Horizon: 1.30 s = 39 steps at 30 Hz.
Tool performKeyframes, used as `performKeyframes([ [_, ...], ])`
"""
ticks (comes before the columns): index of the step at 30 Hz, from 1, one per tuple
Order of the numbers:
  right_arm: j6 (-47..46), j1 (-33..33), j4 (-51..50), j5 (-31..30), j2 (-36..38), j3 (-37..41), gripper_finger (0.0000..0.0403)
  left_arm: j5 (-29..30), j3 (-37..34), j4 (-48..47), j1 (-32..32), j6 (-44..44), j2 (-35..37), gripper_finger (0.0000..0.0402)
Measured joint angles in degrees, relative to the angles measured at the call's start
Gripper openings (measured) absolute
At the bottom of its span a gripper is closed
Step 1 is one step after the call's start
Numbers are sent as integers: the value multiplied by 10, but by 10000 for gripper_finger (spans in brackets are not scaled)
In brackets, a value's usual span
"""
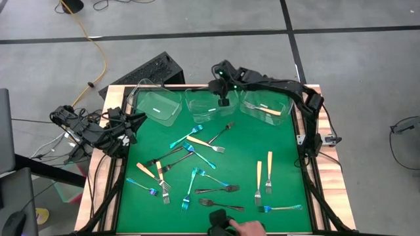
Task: Sort silverware by color (type)
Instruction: Put the brown fork into the middle transparent bin
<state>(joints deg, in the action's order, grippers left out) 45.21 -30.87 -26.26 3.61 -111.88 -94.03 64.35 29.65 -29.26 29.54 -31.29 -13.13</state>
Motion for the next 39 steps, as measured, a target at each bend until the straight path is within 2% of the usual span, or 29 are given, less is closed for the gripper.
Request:
performKeyframes([
  [2, -2, 2, -21, 2, -17, -22, 35, 7, 0, 0, 0, 0, 0, 69],
  [4, -10, 0, -83, 2, -43, -53, 35, 9, 0, 0, 0, 0, 0, 69],
  [9, -12, 1, -186, -3, -125, -159, 38, 1, 0, 0, 0, 0, 0, 69],
  [15, -17, -1, -265, 6, -181, -246, 39, -8, 0, 0, 0, 2, 0, 69],
  [24, -19, 9, -301, 10, -217, -252, 40, -12, 0, 0, 0, 2, 0, 69],
  [39, -18, 7, -301, 9, -218, -220, 40, -11, 0, -6, 0, 7, 0, 69],
])
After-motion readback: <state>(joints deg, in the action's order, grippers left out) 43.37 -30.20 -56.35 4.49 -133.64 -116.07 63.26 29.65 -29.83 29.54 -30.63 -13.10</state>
